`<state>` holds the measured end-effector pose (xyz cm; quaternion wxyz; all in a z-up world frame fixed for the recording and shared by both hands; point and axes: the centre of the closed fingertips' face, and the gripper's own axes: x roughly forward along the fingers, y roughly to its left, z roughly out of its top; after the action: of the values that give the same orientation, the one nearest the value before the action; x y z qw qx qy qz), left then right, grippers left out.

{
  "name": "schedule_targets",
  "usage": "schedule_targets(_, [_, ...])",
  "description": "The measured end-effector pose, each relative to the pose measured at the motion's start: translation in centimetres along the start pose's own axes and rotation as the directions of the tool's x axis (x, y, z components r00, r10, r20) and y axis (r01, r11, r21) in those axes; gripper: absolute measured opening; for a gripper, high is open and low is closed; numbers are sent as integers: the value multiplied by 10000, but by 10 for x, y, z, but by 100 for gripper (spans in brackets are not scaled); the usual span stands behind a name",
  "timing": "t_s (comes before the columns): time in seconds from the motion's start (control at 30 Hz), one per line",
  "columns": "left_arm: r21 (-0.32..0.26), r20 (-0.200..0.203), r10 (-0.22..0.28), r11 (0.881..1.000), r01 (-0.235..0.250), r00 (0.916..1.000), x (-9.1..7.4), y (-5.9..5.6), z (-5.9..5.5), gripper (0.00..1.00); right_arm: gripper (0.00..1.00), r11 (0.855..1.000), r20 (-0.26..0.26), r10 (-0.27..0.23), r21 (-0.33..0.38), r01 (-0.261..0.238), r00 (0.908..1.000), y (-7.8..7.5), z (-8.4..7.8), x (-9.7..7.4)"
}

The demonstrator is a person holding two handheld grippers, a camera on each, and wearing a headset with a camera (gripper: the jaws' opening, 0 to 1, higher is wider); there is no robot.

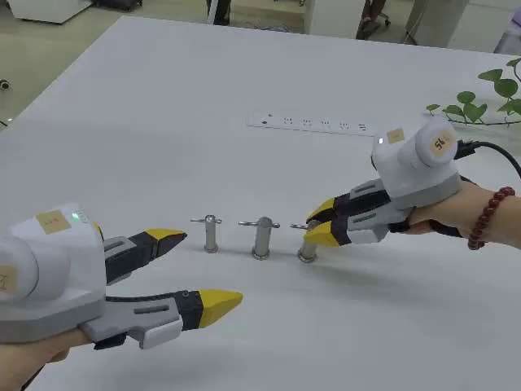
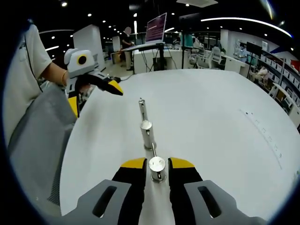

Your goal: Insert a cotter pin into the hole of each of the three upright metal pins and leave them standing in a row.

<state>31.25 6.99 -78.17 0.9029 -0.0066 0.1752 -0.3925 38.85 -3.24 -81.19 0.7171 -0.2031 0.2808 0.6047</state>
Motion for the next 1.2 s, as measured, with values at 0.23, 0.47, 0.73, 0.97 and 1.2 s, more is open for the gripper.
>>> schedule_targets(0.23, [-120,-177,269,9996,-271,9995,-5,7,2,69,30,9935,700,-726,927,659,9949,1,9,-12])
schedule_targets(0.47, [-18,-426,553,9985,-554,9976,-12,12,4,70,47,9746,888,-1521,1789,1345,9844,10,14,-27])
schedule_targets(0.73, [-385,-459,998,9941,-1016,9940,-21,14,10,68,55,9446,785,-2425,2465,2169,9670,27,13,-45])
schedule_targets(0.97, [-439,-622,1302,9901,-1330,9895,-31,12,16,71,61,9155,928,-3102,2974,2710,9461,38,12,-57])
schedule_targets(1.2, [-671,-478,1855,9798,-1885,9815,-40,17,19,80,67,8661,908,-3652,3980,3024,9265,54,3,-61])
